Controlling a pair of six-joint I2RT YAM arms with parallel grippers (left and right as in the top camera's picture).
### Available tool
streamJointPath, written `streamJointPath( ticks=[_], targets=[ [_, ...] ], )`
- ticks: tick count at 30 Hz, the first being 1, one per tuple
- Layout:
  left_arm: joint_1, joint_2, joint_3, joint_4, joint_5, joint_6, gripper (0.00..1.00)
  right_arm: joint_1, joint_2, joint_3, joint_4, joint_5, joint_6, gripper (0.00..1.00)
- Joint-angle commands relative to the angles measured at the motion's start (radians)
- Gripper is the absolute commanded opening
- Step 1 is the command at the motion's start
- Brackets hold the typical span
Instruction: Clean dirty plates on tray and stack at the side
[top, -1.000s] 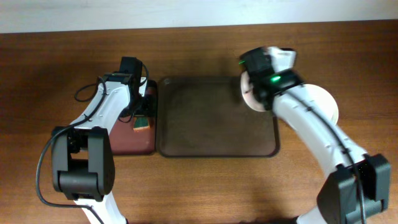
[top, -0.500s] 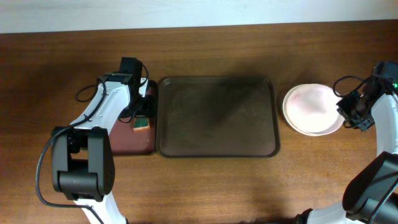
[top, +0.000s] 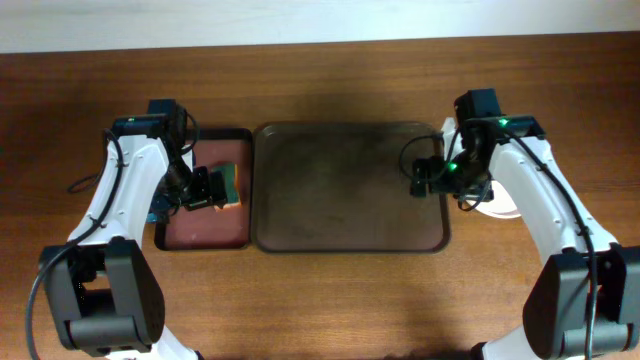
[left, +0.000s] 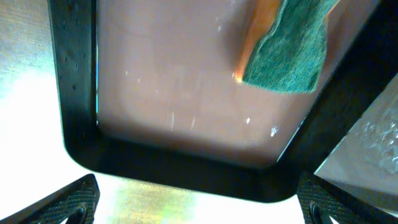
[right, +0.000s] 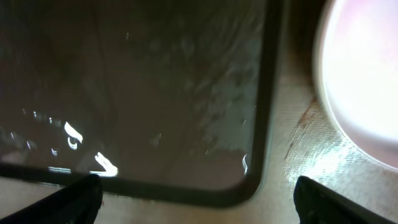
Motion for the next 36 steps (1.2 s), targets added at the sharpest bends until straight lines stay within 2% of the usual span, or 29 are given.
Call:
streamJointPath(
  ticks=[1,4,8,10,12,21,24,26,29,32,36],
  targets=[
    [0.002,-0.088,-0.054,-0.021,-0.002,0.002,1.00,0.003,-0.077,-0.005,-0.057,0.032,-0.007,0.99],
    [0.002,-0.307,-0.210,0.052,0.000,0.026,1.00,0.003,-0.251,-0.048,-0.013,0.042,-0.007,0.99],
    [0.002,-0.863,-0.525,0.289,0.002,0.045,0.99,0.003,-0.715,-0.347,0.148,0.100,-0.004,0.99],
    [0.003,-1.068,-0.593,0.301,0.001,0.043,1.00,0.003,-0.881,-0.408,0.130,0.106,-0.004,0.99],
    [0.003,-1.221,-0.600,0.302,0.001,0.043,0.99,0.003,-0.962,-0.408,0.106,0.105,-0.004,0.99],
    [0.003,-1.257,-0.600,0.291,0.001,0.043,0.99,0.003,-0.852,-0.409,0.105,0.106,-0.004,0.99],
    [0.003,-1.257,-0.600,0.290,0.001,0.043,1.00,0.003,-0.952,-0.422,0.135,0.145,-0.019,0.99],
    [0.003,-1.257,-0.600,0.289,0.001,0.043,0.99,0.002,-1.108,-0.510,0.307,0.185,-0.019,0.99],
    [0.003,-1.257,-0.600,0.290,0.001,0.043,0.99,0.002,-1.425,-0.808,0.674,0.187,-0.019,0.99],
    [0.003,-1.257,-0.600,0.289,0.001,0.043,0.99,-0.003,-1.704,-1.057,0.898,0.187,-0.019,0.99],
    [0.003,-1.257,-0.600,0.289,0.001,0.043,0.99,-0.033,-1.706,-1.260,1.201,0.186,-0.024,0.99]
  ],
)
